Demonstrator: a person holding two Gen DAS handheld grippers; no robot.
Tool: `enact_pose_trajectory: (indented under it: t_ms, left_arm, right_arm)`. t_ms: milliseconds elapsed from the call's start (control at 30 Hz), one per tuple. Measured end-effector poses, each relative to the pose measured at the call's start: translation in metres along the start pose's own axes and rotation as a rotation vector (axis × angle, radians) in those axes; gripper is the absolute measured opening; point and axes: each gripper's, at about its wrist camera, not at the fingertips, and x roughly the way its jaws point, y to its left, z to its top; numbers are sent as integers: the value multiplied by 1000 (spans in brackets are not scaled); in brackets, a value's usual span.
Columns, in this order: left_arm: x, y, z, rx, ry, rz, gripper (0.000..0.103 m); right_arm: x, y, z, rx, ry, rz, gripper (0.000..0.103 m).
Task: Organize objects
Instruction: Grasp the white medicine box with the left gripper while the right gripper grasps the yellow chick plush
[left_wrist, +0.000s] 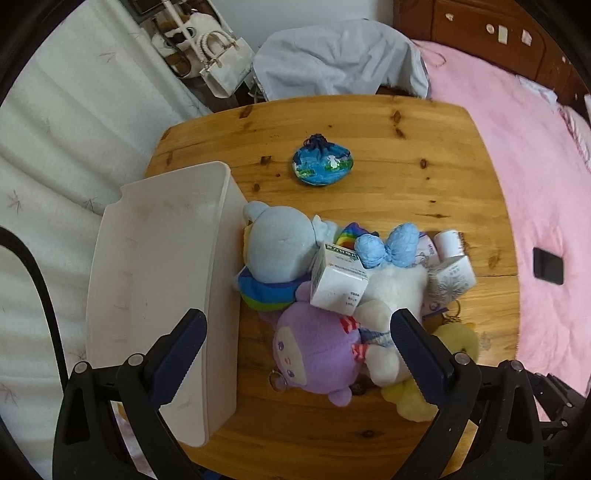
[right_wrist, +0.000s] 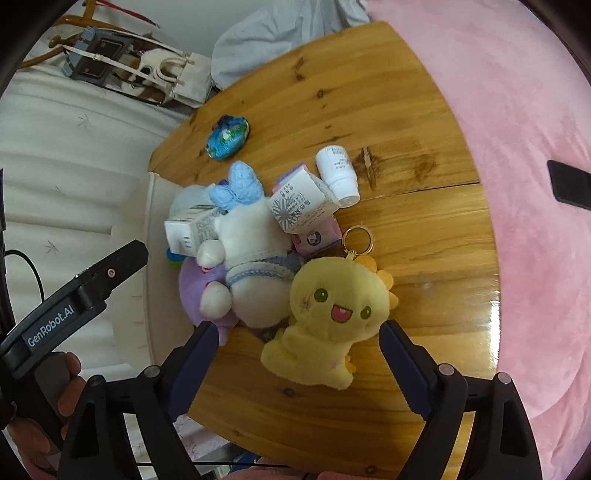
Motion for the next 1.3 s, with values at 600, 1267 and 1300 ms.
enact_pose_trajectory:
  t_ms: [600,1267,1300]
  left_arm:
    - [51,-18,21,123,88,37,99]
    - [62,-28,26,186,125,-7,43]
    - [62,-29,26,187,122,-7,42]
  right_arm:
    - [41,-29,-3,125,98,-1,83]
    - [50,-36,-3,161,138,2,66]
    - [50,-36,-4,158,138,2,65]
